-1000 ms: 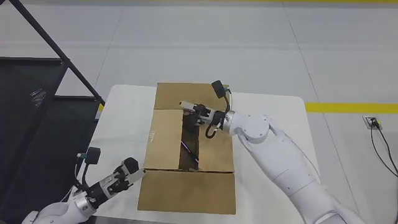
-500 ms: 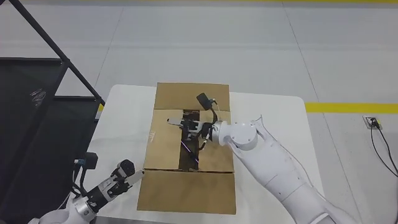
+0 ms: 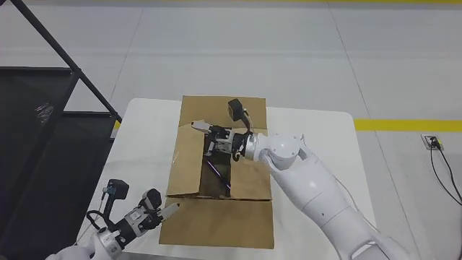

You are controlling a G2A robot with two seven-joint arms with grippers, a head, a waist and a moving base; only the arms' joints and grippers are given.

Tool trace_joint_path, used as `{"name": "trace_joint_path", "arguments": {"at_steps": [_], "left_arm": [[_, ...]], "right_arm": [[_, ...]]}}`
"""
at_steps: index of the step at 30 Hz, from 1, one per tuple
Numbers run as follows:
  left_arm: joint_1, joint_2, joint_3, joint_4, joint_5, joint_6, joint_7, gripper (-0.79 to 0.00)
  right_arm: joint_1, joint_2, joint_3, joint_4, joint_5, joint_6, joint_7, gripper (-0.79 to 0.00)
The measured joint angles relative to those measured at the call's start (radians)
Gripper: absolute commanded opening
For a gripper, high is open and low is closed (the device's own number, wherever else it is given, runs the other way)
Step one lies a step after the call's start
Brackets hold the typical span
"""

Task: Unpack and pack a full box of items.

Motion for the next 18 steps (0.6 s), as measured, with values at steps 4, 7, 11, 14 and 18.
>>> {"name": "trace_joint_path", "arguments": {"at_steps": [4,7,11,14,18], "left_arm": [[-0.002,-0.004,0.022,-0.019,0.052,0.05,0.028,0.0],[-0.005,-0.007,0.037,-0.033,0.105,0.093,0.058,0.0],[-0.009,-0.014,0.066,-0.045,0.158,0.162,0.118,0.0],[-0.017,-0.02,0.084,-0.05,0.195,0.22,0.176,0.0],[-0.02,-0.028,0.105,-0.049,0.207,0.269,0.238,0.0]], "right_arm": [[0.01,-0.014,-0.002,0.002,0.04,-0.001,0.017,0.0],[0.021,-0.025,-0.006,0.008,0.061,-0.003,0.028,0.0],[0.036,-0.042,-0.018,0.02,0.074,-0.008,0.037,0.0],[0.046,-0.054,-0.027,0.035,0.088,-0.011,0.058,0.0],[0.056,-0.069,-0.032,0.063,0.122,-0.025,0.108,0.0]]}}
